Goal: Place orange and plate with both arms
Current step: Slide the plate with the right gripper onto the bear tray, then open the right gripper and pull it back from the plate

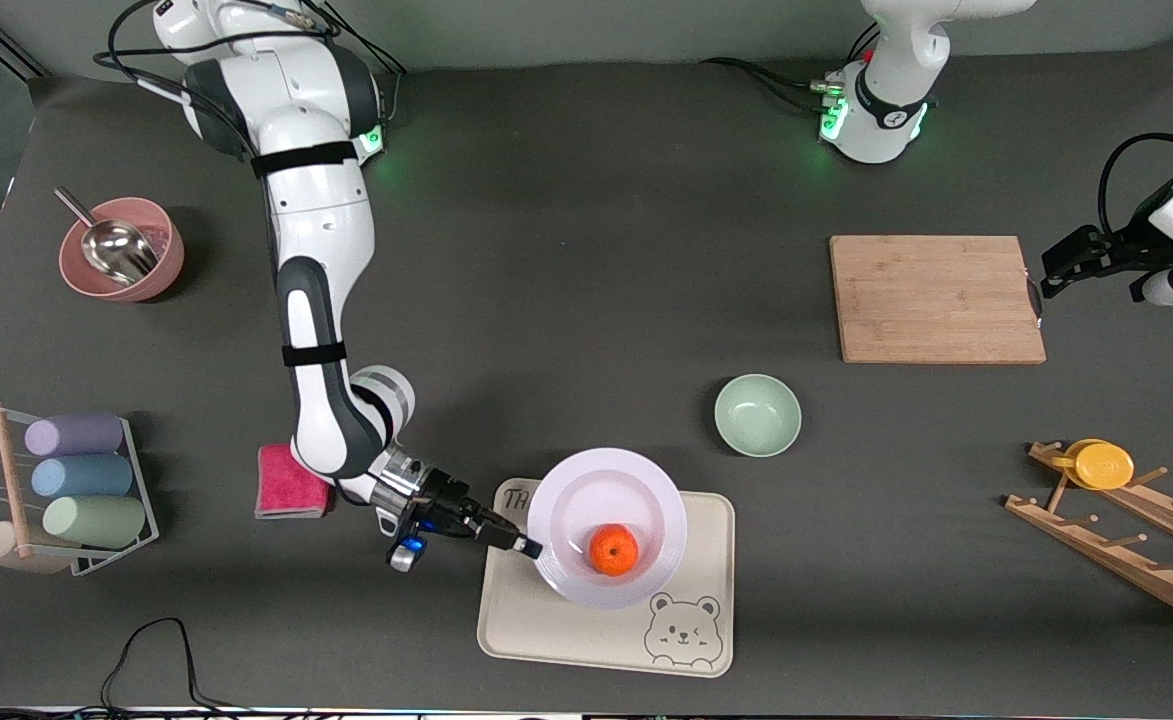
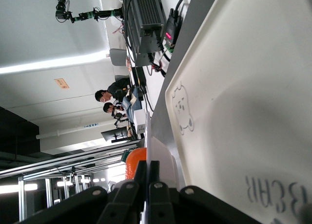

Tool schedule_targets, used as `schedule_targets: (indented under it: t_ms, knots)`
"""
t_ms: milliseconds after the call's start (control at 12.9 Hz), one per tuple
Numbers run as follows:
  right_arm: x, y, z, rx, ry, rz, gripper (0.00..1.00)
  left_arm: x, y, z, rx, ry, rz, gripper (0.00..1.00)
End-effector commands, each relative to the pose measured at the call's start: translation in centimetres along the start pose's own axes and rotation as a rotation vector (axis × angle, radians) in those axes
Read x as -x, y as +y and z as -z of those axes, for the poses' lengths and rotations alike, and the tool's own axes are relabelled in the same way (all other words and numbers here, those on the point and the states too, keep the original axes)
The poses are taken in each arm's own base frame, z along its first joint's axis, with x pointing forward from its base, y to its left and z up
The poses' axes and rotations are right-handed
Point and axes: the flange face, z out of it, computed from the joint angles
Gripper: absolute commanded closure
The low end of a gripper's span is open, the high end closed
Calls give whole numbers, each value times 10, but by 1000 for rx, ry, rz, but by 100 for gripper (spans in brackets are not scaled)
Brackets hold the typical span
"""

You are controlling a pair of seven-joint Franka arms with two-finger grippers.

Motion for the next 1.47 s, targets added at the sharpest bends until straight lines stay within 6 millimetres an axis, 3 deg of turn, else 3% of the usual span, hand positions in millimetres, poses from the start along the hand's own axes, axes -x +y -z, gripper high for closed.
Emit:
schedule_targets:
  t_ms: [0,310,388,621,1009,1086,1319,1397]
  knots:
    - [-11,4,-19,-7,-30,14,100,1,-1,1,8,12,1,0]
    - [-20,29,-19,9,-27,86,100,1,0,0,7,9,-1,0]
    - [-31,39,-9,14,-10,105,100,0,0,-1,7,7,-1,0]
    - [-31,62,-8,33,-12,148,100,0,-1,-1,7,9,1,0]
    - [-32,58,-8,28,-12,124,100,-1,0,-2,1,6,-4,0]
    - [-32,57,-8,27,-11,117,96,-1,0,-2,1,9,-4,0]
    - [-34,53,-7,28,-8,119,37,0,3,-1,0,5,35,0]
    - [-34,52,-6,28,-8,105,0,1,6,1,1,0,75,0]
